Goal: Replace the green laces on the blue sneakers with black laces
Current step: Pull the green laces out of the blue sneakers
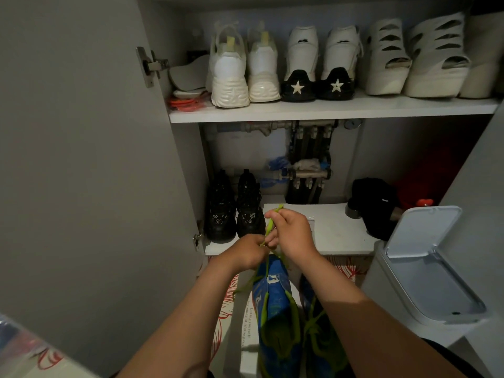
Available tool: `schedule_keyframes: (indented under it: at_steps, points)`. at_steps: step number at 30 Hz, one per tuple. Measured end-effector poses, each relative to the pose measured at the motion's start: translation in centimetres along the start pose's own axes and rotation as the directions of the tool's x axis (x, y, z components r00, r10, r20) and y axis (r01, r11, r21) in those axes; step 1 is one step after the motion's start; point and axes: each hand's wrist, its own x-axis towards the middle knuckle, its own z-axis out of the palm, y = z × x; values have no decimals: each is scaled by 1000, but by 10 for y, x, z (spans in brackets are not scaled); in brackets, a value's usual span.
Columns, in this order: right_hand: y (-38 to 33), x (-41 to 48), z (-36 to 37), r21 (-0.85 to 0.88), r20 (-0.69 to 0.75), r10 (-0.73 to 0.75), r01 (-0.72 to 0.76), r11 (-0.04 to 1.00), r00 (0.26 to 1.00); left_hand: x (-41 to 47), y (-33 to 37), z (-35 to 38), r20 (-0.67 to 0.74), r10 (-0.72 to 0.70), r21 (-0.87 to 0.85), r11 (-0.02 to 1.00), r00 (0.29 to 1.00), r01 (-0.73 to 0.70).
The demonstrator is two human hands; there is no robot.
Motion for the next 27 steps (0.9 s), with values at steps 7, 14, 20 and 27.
schedule_keyframes:
  at_steps: [7,14,20,27]
  points:
    - [12,2,-2,-119,3,169,-167,979,986,-1,4,-3,-151,12,-112,993,989,-29]
    - [31,-2,0,-450,193,364,-248,858,911,-3,24,-12,-461,49,-405,877,886,-259]
    - [37,-12,5,-615,307,455,-191,765,836,-8,33,-10,-463,112,-447,827,879,-341]
    - [39,-10,3,-693,258,436,-149,705,862,-5,24,-13,-435,61,-432,861,899,-268]
